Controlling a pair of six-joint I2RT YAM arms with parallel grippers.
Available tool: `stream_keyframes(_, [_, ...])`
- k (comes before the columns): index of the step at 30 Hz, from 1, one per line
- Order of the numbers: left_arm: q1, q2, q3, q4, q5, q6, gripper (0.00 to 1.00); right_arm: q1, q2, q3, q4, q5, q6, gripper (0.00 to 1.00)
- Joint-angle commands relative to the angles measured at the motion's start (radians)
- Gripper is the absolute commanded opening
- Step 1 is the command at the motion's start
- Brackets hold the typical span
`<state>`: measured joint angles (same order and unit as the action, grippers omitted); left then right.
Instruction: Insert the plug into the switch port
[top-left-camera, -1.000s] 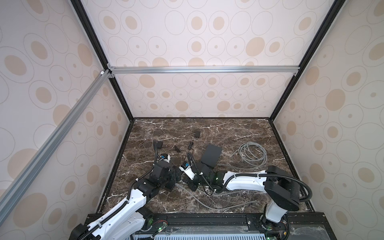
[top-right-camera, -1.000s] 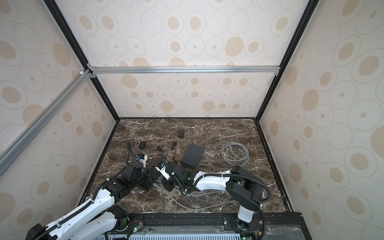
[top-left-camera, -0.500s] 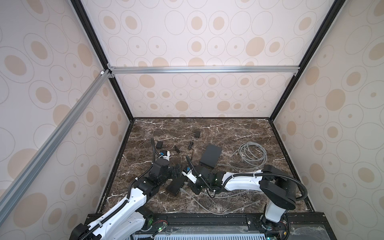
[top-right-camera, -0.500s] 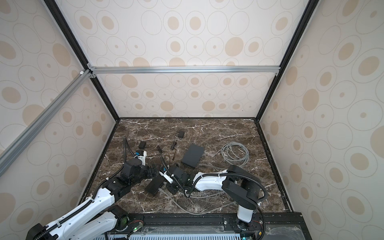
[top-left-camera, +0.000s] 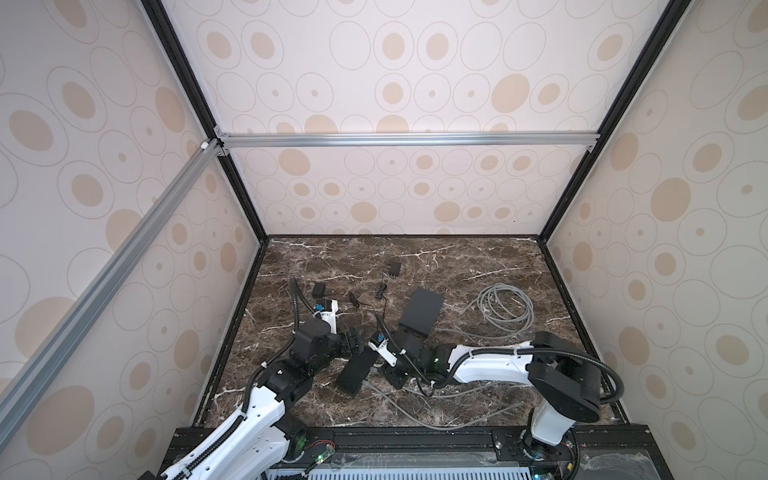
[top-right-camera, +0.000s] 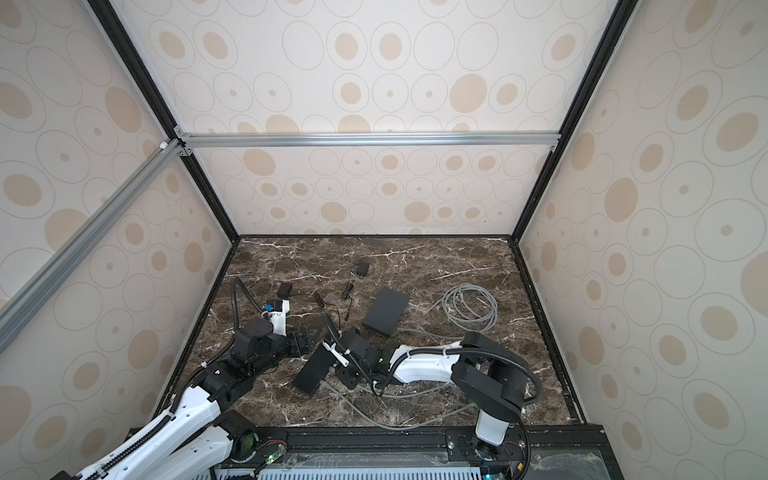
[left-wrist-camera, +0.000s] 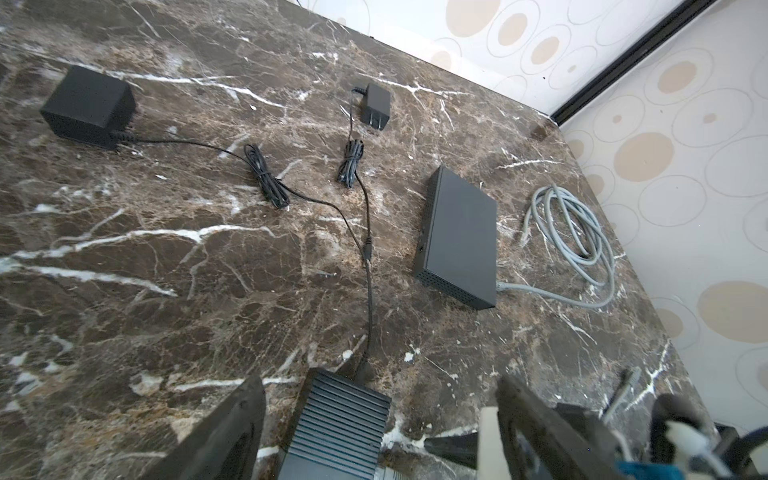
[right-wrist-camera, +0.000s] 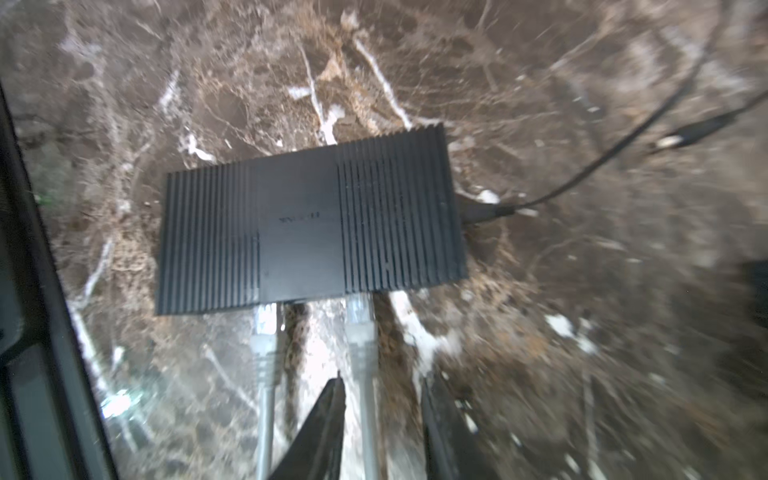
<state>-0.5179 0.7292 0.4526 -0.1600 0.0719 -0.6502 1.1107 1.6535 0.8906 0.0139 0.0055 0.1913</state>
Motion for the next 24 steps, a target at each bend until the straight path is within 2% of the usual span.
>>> stream_keyframes(1, [0.006, -0.03, -0.038, 0.005, 0.05, -0.032, 0.86, 0.002, -0.122, -0.021, -0.088, 0.058, -0.026, 0.34])
stream_keyframes(3, [0.007, -0.037, -0.064, 0.029, 0.068, -0.041, 0.86, 0.003, -0.163, -0.008, -0.187, 0.036, -0.037, 0.34])
stream_keyframes(5, [0.007, -0.025, -0.08, 0.068, 0.11, -0.044, 0.85, 0.003, -0.21, 0.002, -0.297, -0.041, -0.056, 0.34])
stream_keyframes(9, [0.006, 0.045, -0.092, 0.134, 0.169, -0.04, 0.83, 0.003, -0.309, -0.044, -0.406, -0.203, -0.002, 0.32])
stream_keyframes(12, [0.007, 0.073, -0.084, 0.138, 0.162, -0.033, 0.83, 0.004, -0.317, -0.086, -0.409, -0.338, 0.118, 0.3])
stream_keyframes(16, [0.007, 0.084, -0.063, 0.133, 0.162, -0.02, 0.84, 0.057, -0.262, -0.163, -0.287, -0.514, 0.248, 0.29])
stream_keyframes(20, [0.008, 0.086, -0.049, 0.12, 0.162, -0.016, 0.83, 0.146, -0.138, -0.148, -0.265, -0.526, 0.274, 0.29])
stream_keyframes(24, [0.007, 0.057, -0.068, 0.127, 0.169, -0.039, 0.84, 0.172, -0.051, -0.142, -0.249, -0.447, 0.295, 0.26])
